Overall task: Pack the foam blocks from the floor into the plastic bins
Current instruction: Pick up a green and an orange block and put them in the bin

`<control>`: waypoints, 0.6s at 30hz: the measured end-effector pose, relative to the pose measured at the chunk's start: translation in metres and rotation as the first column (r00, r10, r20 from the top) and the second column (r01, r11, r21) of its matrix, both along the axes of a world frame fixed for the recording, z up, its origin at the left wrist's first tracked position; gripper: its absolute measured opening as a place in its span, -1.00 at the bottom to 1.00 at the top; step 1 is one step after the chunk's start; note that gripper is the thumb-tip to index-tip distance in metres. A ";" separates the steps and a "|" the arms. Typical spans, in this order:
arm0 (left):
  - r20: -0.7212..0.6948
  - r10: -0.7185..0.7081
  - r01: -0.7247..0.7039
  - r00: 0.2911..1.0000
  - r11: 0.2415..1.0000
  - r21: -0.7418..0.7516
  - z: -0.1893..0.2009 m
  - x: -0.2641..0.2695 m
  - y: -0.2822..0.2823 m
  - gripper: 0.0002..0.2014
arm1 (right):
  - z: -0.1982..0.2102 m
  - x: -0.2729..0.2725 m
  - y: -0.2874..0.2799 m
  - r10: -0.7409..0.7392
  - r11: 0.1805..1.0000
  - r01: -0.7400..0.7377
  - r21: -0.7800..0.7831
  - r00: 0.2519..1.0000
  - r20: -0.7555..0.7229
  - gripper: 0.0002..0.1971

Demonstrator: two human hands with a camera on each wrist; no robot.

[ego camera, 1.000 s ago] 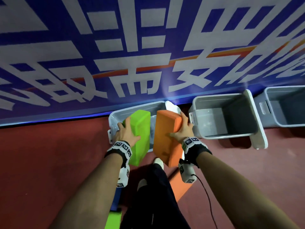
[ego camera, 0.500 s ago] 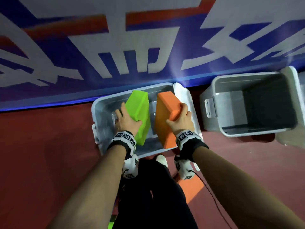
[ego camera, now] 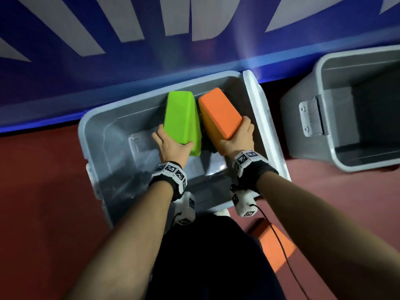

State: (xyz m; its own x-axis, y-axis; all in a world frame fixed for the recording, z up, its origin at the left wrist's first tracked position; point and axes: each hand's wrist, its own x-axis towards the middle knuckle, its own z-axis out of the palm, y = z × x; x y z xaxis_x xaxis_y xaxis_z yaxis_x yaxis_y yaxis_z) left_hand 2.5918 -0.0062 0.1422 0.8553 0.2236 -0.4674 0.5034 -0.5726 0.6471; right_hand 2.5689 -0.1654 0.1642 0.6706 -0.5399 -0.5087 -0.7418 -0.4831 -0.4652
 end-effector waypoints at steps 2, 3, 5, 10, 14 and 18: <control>-0.026 0.016 -0.016 1.000 1.000 -0.008 -0.016 -0.005 -0.004 -0.12 | -0.019 0.003 -0.002 -0.013 1.000 0.013 0.015 1.000 0.023 -0.18; -0.048 0.013 -0.014 0.999 1.000 -0.020 -0.026 -0.008 -0.006 -0.12 | -0.028 0.004 -0.002 -0.030 0.999 0.030 0.023 0.999 0.031 -0.18; -0.109 -0.032 0.026 0.993 0.998 -0.058 -0.040 -0.014 -0.010 -0.11 | -0.043 0.004 -0.002 -0.067 0.997 0.066 0.042 0.997 0.038 -0.18; -0.200 -0.097 0.038 0.975 0.960 -0.276 -0.060 -0.003 -0.020 0.15 | -0.064 -0.006 0.002 -0.110 0.993 0.102 0.063 0.986 0.129 -0.15; -0.377 -0.083 -0.084 0.923 0.910 -0.406 -0.061 0.010 -0.016 -0.01 | -0.069 -0.018 -0.004 -0.133 0.989 0.113 0.099 0.966 0.220 -0.18; -0.480 -0.153 -0.154 0.864 0.827 -0.540 -0.060 0.010 -0.018 -0.30 | -0.075 -0.008 -0.005 -0.178 0.968 0.142 0.209 0.971 0.162 -0.13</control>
